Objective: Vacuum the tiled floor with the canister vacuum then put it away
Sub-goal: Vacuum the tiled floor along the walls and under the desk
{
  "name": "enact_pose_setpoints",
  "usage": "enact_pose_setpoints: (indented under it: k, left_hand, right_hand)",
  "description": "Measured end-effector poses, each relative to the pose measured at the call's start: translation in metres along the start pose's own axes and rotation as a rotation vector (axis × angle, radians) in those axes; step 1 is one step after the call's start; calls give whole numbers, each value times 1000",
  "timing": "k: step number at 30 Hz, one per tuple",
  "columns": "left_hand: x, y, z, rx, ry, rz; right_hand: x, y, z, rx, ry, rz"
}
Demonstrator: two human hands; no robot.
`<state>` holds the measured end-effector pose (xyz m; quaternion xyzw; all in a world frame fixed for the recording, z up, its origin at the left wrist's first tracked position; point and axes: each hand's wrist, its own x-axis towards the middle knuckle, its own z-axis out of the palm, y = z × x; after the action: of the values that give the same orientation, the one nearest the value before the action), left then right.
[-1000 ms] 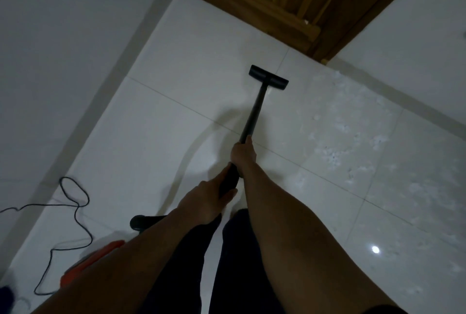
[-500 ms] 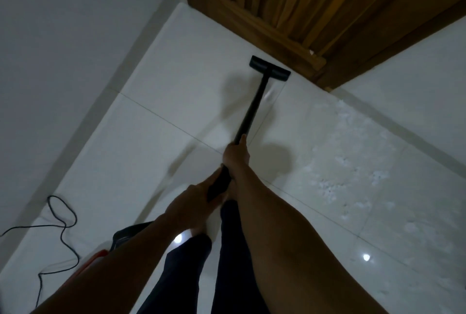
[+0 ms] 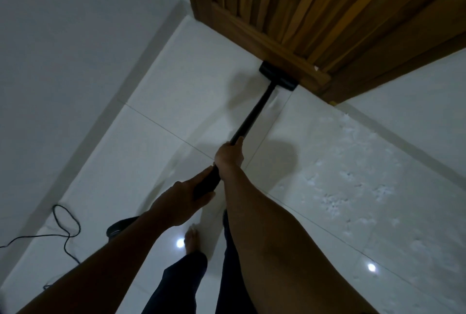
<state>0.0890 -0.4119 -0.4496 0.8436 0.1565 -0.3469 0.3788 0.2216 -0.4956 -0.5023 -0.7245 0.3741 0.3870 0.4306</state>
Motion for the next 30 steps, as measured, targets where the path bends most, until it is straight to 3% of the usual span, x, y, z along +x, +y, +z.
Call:
enact_pose_setpoints:
  k: [9, 15, 21, 30]
  left_hand:
    - [-78, -14, 3, -15, -13, 107]
    - [-160, -63, 30, 95, 1, 160]
    - [-243, -93, 75, 111, 19, 184]
    - [-331, -138, 149, 97, -3, 254]
  right_hand:
    - [-66, 43, 6, 16, 83, -70]
    - [-133, 119, 26, 57, 129, -196]
    - [-198, 196, 26, 130, 128, -222]
    - [-249, 314, 22, 45, 169, -237]
